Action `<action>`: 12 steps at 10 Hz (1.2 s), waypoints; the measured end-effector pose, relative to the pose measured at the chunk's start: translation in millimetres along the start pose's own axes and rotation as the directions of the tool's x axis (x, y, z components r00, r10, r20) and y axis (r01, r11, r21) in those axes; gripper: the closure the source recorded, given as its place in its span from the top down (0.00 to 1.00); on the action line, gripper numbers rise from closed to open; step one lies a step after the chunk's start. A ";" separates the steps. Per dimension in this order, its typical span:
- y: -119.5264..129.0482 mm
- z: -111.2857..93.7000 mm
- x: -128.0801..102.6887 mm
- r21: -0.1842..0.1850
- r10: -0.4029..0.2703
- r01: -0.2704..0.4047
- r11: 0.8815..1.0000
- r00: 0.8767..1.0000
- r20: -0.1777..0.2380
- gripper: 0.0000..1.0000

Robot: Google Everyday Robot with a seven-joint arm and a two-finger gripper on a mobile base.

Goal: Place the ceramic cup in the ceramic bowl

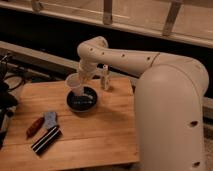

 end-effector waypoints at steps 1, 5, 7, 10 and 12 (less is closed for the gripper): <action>-3.2 2.5 6.3 0.000 0.001 -0.001 1.000 1.000 -0.006 0.00; -6.1 12.7 36.6 -0.002 0.002 -0.002 1.000 0.999 -0.036 0.00; -7.6 29.5 39.2 0.001 -0.009 0.009 1.000 0.999 -0.047 0.00; -8.3 41.4 43.0 0.001 -0.022 0.022 1.000 0.998 -0.052 0.00; -7.0 50.6 46.0 0.000 -0.030 0.030 1.000 0.998 -0.059 0.00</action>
